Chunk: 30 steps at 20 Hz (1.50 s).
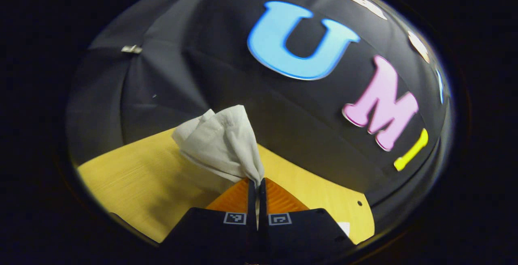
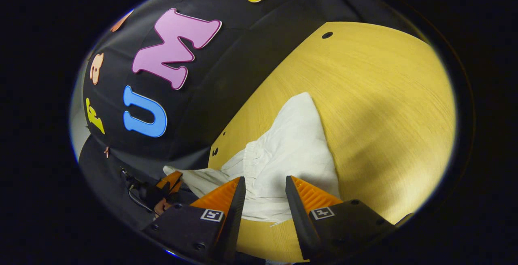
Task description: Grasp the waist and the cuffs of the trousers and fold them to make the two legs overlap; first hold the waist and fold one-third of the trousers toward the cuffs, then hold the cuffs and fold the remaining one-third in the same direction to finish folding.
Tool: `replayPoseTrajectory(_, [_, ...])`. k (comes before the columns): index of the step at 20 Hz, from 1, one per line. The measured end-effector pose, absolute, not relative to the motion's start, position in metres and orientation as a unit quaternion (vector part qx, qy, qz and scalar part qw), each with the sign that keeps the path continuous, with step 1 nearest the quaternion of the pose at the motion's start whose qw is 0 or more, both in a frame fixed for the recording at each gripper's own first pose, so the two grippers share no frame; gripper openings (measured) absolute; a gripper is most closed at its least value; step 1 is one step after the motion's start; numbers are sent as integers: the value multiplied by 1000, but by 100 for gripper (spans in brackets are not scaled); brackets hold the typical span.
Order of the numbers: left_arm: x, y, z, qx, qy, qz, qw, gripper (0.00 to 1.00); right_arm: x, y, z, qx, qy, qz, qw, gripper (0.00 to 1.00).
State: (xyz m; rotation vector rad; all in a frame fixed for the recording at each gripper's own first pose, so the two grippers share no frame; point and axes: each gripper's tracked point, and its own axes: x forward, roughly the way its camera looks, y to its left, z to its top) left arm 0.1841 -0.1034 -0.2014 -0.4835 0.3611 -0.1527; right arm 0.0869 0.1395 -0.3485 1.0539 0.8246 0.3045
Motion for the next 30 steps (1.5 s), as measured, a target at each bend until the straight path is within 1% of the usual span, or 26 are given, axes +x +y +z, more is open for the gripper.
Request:
replayPoseTrajectory(3, [157,-182,-185,-170,172,-170,955,6,88,109,-348,486,371,127,781,63])
replayPoseTrajectory(6, [121,-259,-194,-70,160,-268,947,6,89,72,-352,492,363,100,785,63])
replayPoseTrajectory(8, [88,-304,-224,-20,171,-333,927,5,87,52,-356,492,361,89,787,63])
replayPoseTrajectory(11, [52,-340,-285,68,214,-384,895,6,77,14,-367,473,368,72,797,63])
replayPoseTrajectory(13, [39,-349,-316,109,237,-400,879,6,74,-5,-368,471,367,59,800,63])
replayPoseTrajectory(15, [32,-354,-332,143,238,-406,871,6,71,-18,-370,468,366,52,803,63])
replayPoseTrajectory(25, [27,-355,-348,254,203,-404,855,6,61,-22,-369,467,377,65,797,63])
replayPoseTrajectory(30, [26,-352,-348,297,200,-398,844,7,58,-23,-359,475,375,71,793,63])
